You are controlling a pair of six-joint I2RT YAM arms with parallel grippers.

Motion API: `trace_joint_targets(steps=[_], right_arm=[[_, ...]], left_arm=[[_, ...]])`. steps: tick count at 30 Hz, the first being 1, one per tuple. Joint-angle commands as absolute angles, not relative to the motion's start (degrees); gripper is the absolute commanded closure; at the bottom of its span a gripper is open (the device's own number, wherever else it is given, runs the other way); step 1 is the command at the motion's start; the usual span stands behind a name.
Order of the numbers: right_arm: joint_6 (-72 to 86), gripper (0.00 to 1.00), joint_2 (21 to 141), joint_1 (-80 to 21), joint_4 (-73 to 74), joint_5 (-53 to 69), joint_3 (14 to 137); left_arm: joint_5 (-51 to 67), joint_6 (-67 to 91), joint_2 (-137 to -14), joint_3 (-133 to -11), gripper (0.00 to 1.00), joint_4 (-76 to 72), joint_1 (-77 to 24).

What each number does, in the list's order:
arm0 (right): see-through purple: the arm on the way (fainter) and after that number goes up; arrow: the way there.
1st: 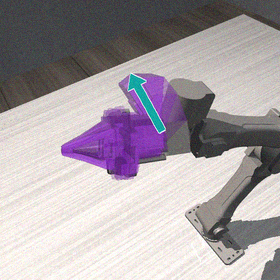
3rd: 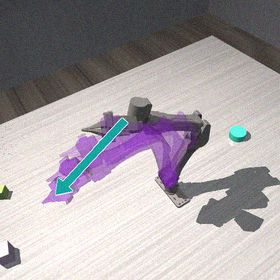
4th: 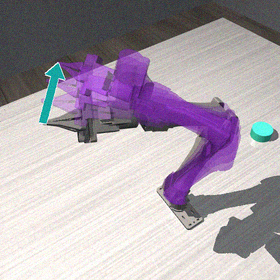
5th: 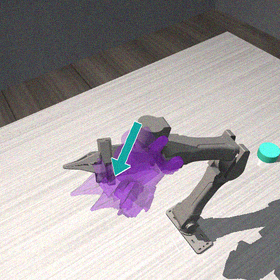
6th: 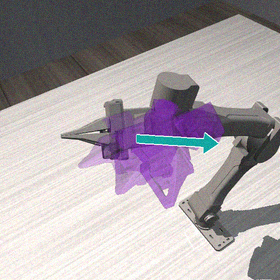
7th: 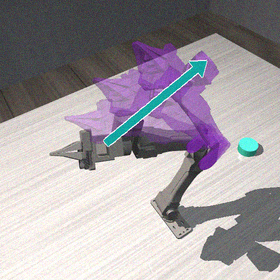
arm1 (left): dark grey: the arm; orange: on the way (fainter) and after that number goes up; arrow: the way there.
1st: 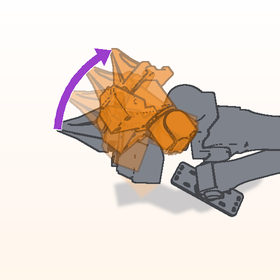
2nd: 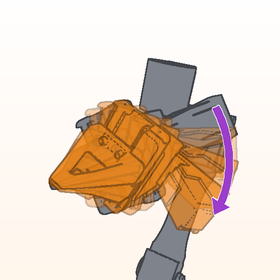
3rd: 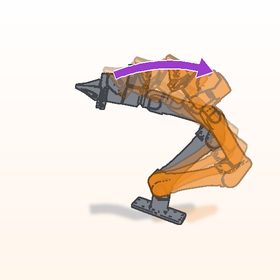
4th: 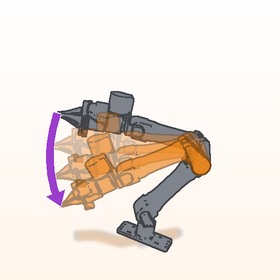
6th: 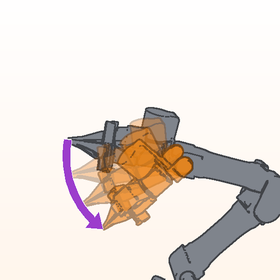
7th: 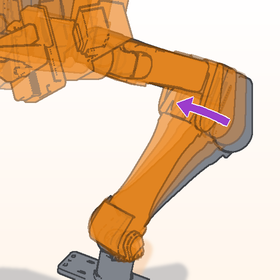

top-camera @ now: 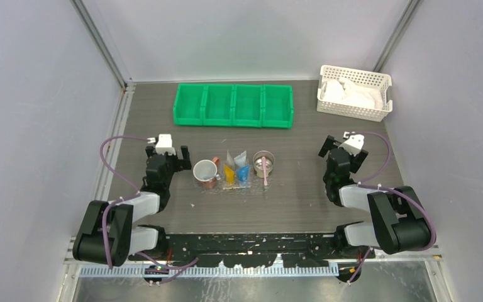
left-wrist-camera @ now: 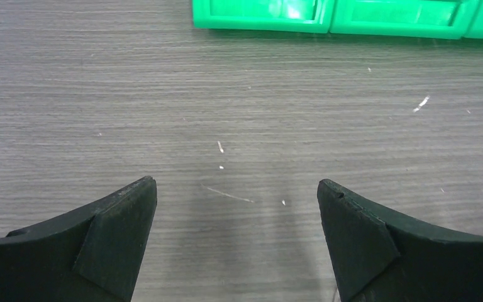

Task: Prepare toiletry sets of a toothbrush and toothpaste on the tray

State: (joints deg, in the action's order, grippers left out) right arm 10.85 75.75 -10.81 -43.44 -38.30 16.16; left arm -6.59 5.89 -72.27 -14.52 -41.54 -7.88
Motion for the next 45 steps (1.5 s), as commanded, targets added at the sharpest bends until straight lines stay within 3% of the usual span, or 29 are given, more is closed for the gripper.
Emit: trace_joint_targets(steps=[1, 5, 7, 10, 13, 19, 25, 27, 30, 35, 45], right_arm=[[8.91, 0.0, 75.1, -10.75, -58.36, -42.04, 11.72], [9.49, 0.0, 75.68, -10.74, -49.99, -42.21, 16.04], [8.21, 0.0, 76.82, -10.75, -52.84, -41.65, 15.48], [6.19, 0.0, 80.49, -10.76, -58.38, -42.22, 15.23], [4.71, 0.0, 87.52, -10.73, -67.13, -45.07, 15.27], [7.09, 0.0, 87.4, -8.79, -54.22, -42.28, 21.49], [8.02, 0.0, 87.39, -5.75, -51.38, -33.3, 22.13], [7.83, 0.0, 87.47, -3.92, -52.48, -26.31, 21.28], [7.09, 0.0, 88.46, -2.96, -54.86, -21.36, 20.07], [9.33, 0.0, 89.45, -2.9, -57.89, -27.76, 19.01], [8.55, 0.0, 89.74, -2.88, -57.93, -26.09, 19.26]], left_arm=[[-3.84, 4.14, -68.22, -9.33, 0.0, -53.15, -7.65], [-7.57, 4.71, -64.01, -5.58, 0.0, -55.93, -7.65], [-8.95, 2.94, -61.06, -4.44, 0.0, -56.44, -7.6], [-10.23, -1.85, -55.42, -7.35, 0.0, -45.82, -6.64], [-5.01, -0.78, -61.5, -6.32, 0.0, -55.74, -2.48], [6.0, 1.16, -80.29, -13.64, 0.0, -60.23, -0.26], [0.72, 3.31, -90.15, -16.11, 0.0, -65.19, -0.26], [-3.69, 5.08, -87.27, -19.44, 0.0, -53.75, -0.26], [-2.37, 4.25, -89.17, -19.48, 0.0, -57.38, -0.26], [-1.48, 3.87, -88.72, -20.19, 0.0, -55.35, -0.26], [-1.1, 3.78, -88.55, -20.39, 0.0, -54.49, -0.26]])
